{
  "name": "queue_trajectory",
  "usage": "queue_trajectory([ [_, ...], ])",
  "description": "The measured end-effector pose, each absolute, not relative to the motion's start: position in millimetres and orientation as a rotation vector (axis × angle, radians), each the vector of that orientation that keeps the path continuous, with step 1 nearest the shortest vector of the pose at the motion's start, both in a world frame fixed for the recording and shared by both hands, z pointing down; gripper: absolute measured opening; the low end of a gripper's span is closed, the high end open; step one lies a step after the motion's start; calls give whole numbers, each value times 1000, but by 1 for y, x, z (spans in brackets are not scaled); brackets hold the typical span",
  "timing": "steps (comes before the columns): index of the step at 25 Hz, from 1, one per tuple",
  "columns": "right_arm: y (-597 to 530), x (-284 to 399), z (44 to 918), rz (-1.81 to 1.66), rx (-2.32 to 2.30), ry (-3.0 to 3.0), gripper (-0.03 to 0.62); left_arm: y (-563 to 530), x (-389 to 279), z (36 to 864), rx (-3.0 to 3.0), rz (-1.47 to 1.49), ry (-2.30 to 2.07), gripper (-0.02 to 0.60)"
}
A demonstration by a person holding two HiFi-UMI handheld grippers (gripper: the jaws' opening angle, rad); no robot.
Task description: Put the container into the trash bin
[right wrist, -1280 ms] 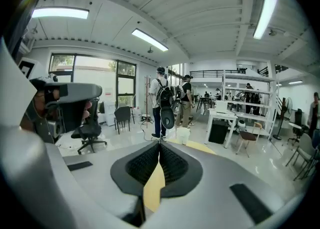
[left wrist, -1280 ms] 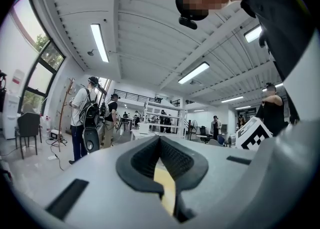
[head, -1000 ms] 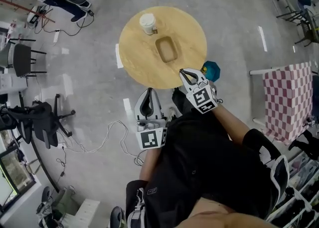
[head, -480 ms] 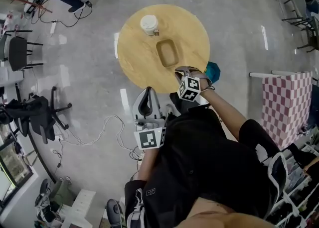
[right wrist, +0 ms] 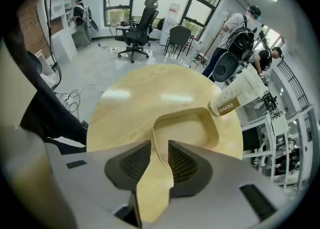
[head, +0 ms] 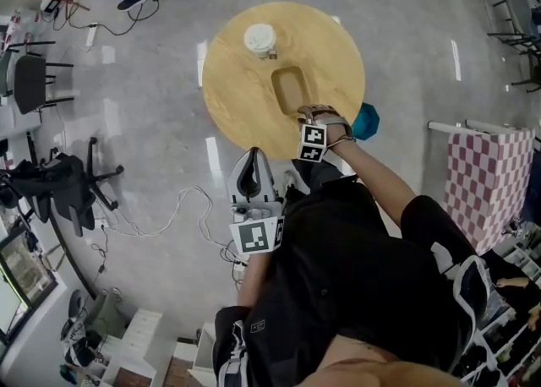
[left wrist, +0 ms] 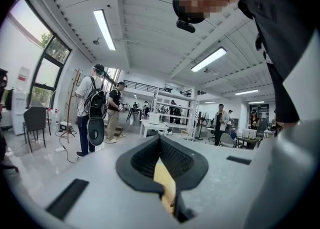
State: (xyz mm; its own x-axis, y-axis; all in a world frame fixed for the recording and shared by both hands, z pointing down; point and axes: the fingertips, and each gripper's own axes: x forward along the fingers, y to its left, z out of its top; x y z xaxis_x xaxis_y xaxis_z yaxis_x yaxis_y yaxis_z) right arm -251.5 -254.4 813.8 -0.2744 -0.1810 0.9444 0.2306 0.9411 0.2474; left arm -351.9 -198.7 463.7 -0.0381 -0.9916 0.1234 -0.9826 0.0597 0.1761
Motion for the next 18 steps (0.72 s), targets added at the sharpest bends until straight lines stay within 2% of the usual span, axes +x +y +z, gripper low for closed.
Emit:
queue_trajectory([
  [4, -252, -252, 834, -359, -73, -1792, 124, -199, -353, 469, 1990, -55, -2127, 9],
  [11, -253, -257, 848, -376, -86, -1767, 63, -195, -360, 471, 1960, -48, -2145, 9],
  [18, -249, -260, 837, -391, -67, -1793, 46, -182, -359, 468, 1957, -61, -2160, 9],
])
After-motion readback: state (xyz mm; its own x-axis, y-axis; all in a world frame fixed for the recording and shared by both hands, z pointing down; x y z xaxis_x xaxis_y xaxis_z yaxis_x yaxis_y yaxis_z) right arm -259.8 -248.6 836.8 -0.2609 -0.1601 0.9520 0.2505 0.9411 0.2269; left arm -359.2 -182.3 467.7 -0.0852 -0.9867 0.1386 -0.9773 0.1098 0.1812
